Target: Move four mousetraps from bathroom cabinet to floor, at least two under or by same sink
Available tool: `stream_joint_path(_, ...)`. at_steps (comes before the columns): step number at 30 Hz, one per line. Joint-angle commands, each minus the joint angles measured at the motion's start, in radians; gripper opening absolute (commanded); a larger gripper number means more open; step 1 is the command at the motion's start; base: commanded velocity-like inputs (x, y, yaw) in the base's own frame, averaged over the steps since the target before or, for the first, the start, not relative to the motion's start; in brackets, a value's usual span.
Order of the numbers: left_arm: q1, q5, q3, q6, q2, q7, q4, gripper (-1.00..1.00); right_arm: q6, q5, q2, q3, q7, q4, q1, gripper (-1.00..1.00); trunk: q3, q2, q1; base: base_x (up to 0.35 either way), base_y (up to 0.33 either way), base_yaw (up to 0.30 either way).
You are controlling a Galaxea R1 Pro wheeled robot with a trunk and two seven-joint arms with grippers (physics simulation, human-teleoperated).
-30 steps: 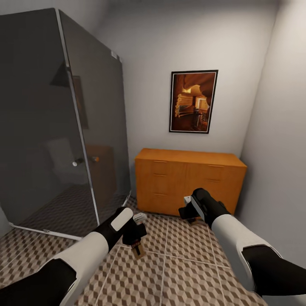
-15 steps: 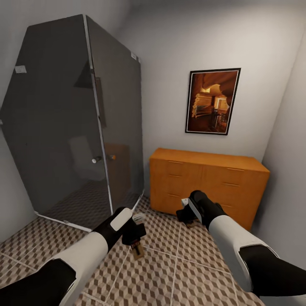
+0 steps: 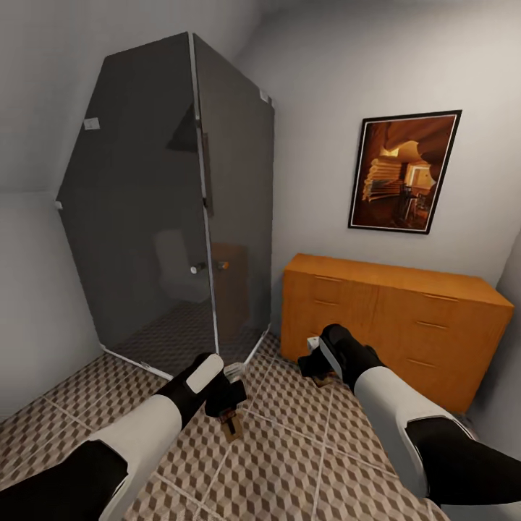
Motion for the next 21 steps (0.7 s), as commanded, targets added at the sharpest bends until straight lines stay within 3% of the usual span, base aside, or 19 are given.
stream_joint_path(1, -0.001, 0.007, -0.007, 0.002, 0.002, 0.006, -0.001, -1.0, 0.004, 0.009, 0.0, 0.003, 0.01, -0.001, 0.0, -1.0, -0.001, -0.001, 0.0, 0.0, 0.0, 0.279)
stream_joint_path(21, -0.001, 0.007, -0.007, 0.002, 0.003, 0.006, -0.001, -1.0, 0.004, 0.007, 0.003, 0.003, 0.009, 0.0, -0.001, -1.0, -0.001, -0.001, 0.0, 0.0, 0.0, 0.279)
